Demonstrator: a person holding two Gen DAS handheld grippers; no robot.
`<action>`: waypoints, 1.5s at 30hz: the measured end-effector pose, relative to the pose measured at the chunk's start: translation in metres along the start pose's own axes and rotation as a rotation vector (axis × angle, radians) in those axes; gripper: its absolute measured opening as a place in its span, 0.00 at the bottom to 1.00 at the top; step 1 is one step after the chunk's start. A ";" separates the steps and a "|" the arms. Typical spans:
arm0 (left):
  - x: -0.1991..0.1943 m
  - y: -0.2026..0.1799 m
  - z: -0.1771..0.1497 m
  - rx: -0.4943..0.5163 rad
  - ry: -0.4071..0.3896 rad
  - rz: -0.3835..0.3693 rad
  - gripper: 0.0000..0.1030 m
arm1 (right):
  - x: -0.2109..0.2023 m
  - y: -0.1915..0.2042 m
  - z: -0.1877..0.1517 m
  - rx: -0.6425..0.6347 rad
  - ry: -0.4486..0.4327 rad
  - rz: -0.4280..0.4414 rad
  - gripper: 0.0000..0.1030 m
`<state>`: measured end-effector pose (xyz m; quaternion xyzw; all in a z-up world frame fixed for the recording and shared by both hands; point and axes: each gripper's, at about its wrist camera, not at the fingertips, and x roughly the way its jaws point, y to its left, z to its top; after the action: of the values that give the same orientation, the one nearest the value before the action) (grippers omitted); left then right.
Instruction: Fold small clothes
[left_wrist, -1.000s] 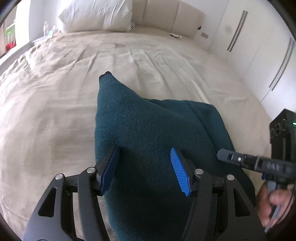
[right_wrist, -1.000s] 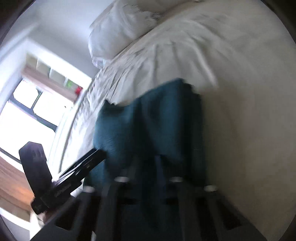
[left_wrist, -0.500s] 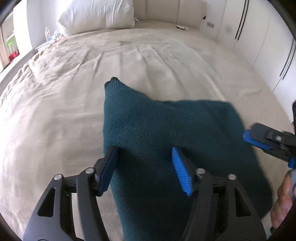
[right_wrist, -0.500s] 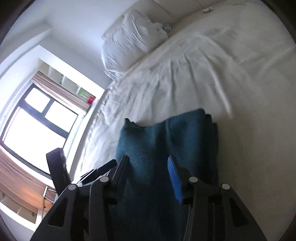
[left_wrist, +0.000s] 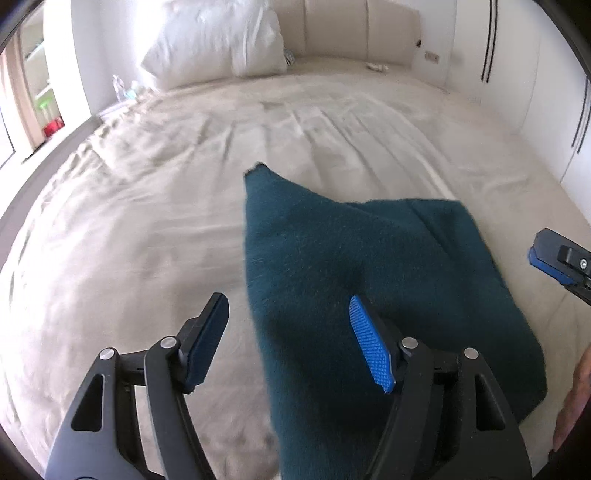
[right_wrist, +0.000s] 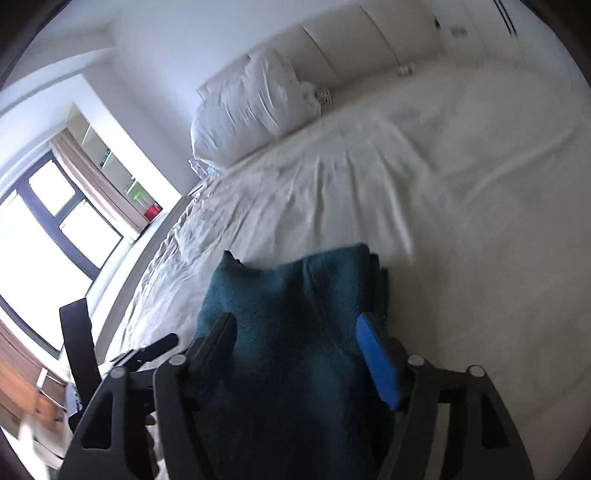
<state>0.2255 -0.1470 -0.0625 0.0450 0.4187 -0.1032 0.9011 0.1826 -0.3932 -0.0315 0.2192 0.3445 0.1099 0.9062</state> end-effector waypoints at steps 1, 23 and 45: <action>-0.008 0.001 -0.003 -0.013 -0.012 -0.011 0.67 | -0.005 0.006 -0.002 -0.017 -0.011 -0.009 0.71; 0.010 0.064 -0.017 -0.220 0.176 -0.205 0.80 | 0.020 -0.034 -0.005 0.106 0.187 0.017 0.82; -0.055 0.066 -0.005 -0.166 0.180 -0.339 0.26 | 0.013 0.039 -0.008 -0.058 0.265 0.055 0.23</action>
<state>0.2014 -0.0737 -0.0241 -0.0912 0.5059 -0.2142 0.8305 0.1847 -0.3516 -0.0255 0.1858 0.4517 0.1727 0.8553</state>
